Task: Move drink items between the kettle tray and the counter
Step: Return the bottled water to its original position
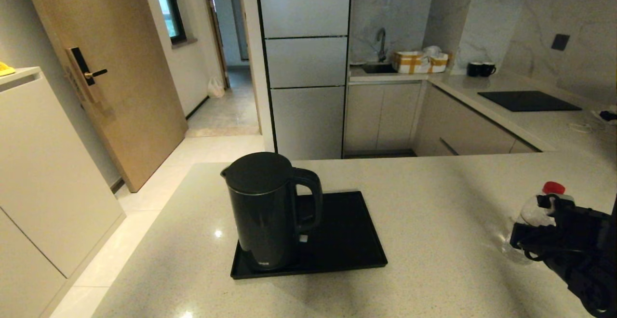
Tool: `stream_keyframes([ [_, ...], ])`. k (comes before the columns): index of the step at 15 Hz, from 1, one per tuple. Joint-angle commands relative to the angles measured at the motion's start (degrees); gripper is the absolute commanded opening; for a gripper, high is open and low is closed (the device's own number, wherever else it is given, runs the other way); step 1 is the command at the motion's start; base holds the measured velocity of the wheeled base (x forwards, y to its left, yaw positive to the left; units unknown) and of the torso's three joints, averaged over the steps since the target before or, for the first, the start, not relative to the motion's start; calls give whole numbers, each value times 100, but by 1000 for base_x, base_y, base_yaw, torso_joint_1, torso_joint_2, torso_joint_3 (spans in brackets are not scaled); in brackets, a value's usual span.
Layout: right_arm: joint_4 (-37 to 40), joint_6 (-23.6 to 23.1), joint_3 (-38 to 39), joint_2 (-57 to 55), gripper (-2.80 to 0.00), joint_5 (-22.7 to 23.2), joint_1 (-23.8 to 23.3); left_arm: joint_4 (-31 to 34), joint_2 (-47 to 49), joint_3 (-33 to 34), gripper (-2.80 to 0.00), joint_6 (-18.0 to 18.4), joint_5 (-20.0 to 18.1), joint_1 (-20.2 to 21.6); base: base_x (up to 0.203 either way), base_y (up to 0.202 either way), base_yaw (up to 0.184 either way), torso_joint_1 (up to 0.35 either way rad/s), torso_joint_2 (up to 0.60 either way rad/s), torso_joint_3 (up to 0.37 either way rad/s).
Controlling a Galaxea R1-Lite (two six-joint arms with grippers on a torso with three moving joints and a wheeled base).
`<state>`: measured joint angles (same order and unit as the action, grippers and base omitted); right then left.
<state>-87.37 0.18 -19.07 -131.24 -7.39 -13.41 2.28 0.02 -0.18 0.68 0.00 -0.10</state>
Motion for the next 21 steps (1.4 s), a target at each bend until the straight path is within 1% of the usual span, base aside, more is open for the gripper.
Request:
stream_keyframes([
  [1, -29, -17, -49, 60, -280, 17, 89, 1, -2, 1, -280, 2, 0, 1, 0, 0, 0, 0, 0, 0],
  [4, 126, -113, -54, 827, -280, -15, 314, 1, -2, 1, -280, 2, 0, 1, 0, 0, 0, 0, 0, 0],
  [5, 227, -139, -61, 941, -280, -33, 409, 1, -2, 1, -280, 2, 0, 1, 0, 0, 0, 0, 0, 0],
  [7, 235, -138, -64, 945, -280, -41, 413, 1, -2, 1, -280, 2, 0, 1, 0, 0, 0, 0, 0, 0],
  [8, 531, -116, -212, 1063, -280, -189, 561, 1, -2, 1, -280, 2, 0, 1, 0, 0, 0, 0, 0, 0],
  [9, 1187, -95, -548, 1362, -280, -372, 935, 1, -2, 1, -280, 2, 0, 1, 0, 0, 0, 0, 0, 0],
  [10, 1843, -77, -961, 1712, -280, -569, 1525, 1, -2, 1, -280, 2, 0, 1, 0, 0, 0, 0, 0, 0],
  [12, 2961, -61, -1991, 1987, -280, -987, 3147, 1, -2, 1, -280, 2, 0, 1, 0, 0, 0, 0, 0, 0],
  [13, 3414, -56, -2639, 1914, -280, -1225, 3784, 1, -2, 1, -280, 2, 0, 1, 0, 0, 0, 0, 0, 0],
  [14, 3801, -54, -3133, 1743, -280, -1460, 4291, 1, -2, 1, -280, 2, 0, 1, 0, 0, 0, 0, 0, 0],
  [16, 4166, -43, -3576, 1185, -280, -1711, 4830, 1, -2, 1, -280, 2, 0, 1, 0, 0, 0, 0, 0, 0],
  [17, 4189, -22, -3672, 950, -280, -1765, 4947, 1, -2, 1, -280, 2, 0, 1, 0, 0, 0, 0, 0, 0],
  [19, 4051, 16, -3727, 704, -280, -1799, 5004, 1, -2, 1, -280, 2, 0, 1, 0, 0, 0, 0, 0, 0],
  [21, 3649, 114, -3554, 278, -280, -1774, 4966, 1, -2, 1, -280, 2, 0, 1, 0, 0, 0, 0, 0, 0],
])
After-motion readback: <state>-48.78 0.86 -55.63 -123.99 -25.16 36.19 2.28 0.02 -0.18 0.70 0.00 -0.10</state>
